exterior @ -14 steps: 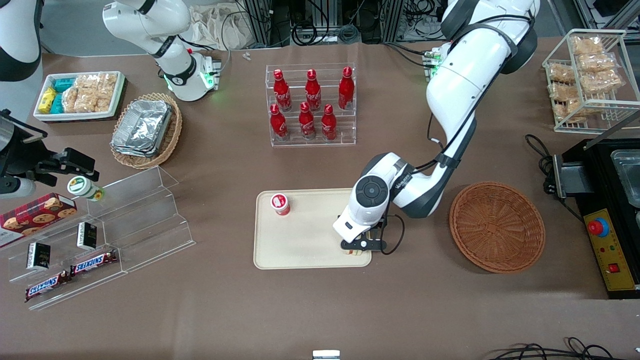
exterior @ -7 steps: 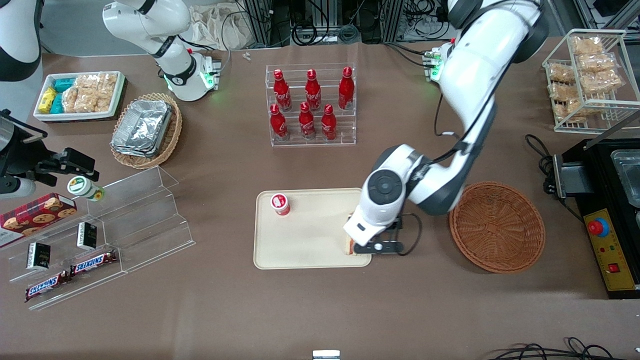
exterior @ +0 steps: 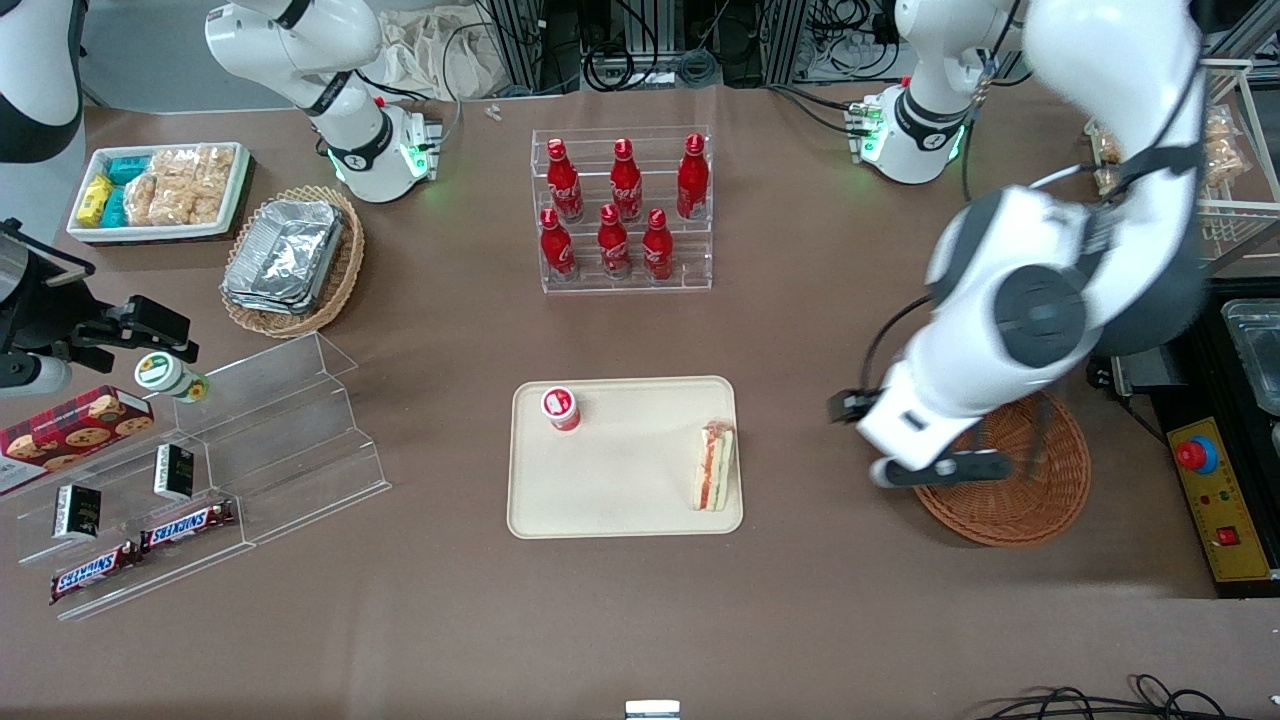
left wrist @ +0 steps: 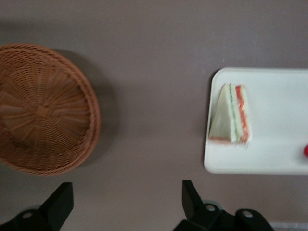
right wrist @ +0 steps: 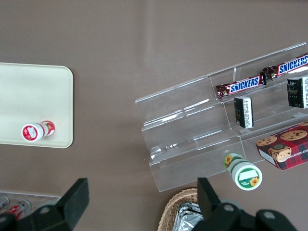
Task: Place sandwich from basket to tray
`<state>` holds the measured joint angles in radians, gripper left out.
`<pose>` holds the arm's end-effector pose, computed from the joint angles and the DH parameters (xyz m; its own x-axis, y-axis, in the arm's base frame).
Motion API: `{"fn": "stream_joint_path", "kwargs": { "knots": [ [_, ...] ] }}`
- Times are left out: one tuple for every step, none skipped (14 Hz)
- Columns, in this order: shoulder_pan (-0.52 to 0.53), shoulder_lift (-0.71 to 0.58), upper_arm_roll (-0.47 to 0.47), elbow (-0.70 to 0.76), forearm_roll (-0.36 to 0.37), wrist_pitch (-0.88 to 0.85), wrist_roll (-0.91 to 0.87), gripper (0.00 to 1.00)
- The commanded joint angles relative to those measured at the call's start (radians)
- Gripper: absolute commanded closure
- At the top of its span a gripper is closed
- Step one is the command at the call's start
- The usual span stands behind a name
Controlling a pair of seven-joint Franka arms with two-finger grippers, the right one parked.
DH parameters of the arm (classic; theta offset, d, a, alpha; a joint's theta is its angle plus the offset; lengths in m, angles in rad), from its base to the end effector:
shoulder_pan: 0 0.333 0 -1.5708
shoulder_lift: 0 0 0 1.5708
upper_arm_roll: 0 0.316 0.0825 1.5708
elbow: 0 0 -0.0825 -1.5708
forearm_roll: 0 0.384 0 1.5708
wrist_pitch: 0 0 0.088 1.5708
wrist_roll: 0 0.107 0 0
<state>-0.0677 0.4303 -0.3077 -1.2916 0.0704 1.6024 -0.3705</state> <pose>0.6400 -0.2019 0.5028 0.9934 0.0084 -0.1141 0.0104 -0.9998 0.0167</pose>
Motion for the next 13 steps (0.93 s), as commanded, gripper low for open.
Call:
{"fn": "stream_joint_path", "kwargs": {
  "knots": [
    [0.11, -0.131, -0.008, -0.049, -0.05, -0.105, 0.142, 0.0],
    [0.135, -0.177, -0.002, -0.057, -0.05, -0.154, 0.165, 0.0],
    [0.161, -0.214, 0.001, -0.07, -0.05, -0.188, 0.192, 0.0],
    [0.164, -0.255, 0.021, -0.09, -0.05, -0.202, 0.2, 0.0],
    [0.157, -0.296, 0.066, -0.119, -0.053, -0.203, 0.202, 0.0],
    [0.137, -0.333, 0.103, -0.141, -0.063, -0.205, 0.202, 0.0],
    [0.103, -0.364, 0.169, -0.159, -0.09, -0.216, 0.202, 0.0],
    [0.045, -0.387, 0.256, -0.17, -0.109, -0.222, 0.203, 0.0],
    [-0.018, -0.407, 0.342, -0.187, -0.121, -0.222, 0.202, 0.0],
    [-0.047, -0.418, 0.379, -0.195, -0.124, -0.222, 0.203, 0.0],
    [-0.047, -0.412, 0.38, -0.192, -0.124, -0.22, 0.199, 0.0],
    [-0.047, -0.404, 0.378, -0.186, -0.129, -0.22, 0.197, 0.0],
    [-0.044, -0.395, 0.375, -0.176, -0.127, -0.222, 0.199, 0.0]
  ]
}}
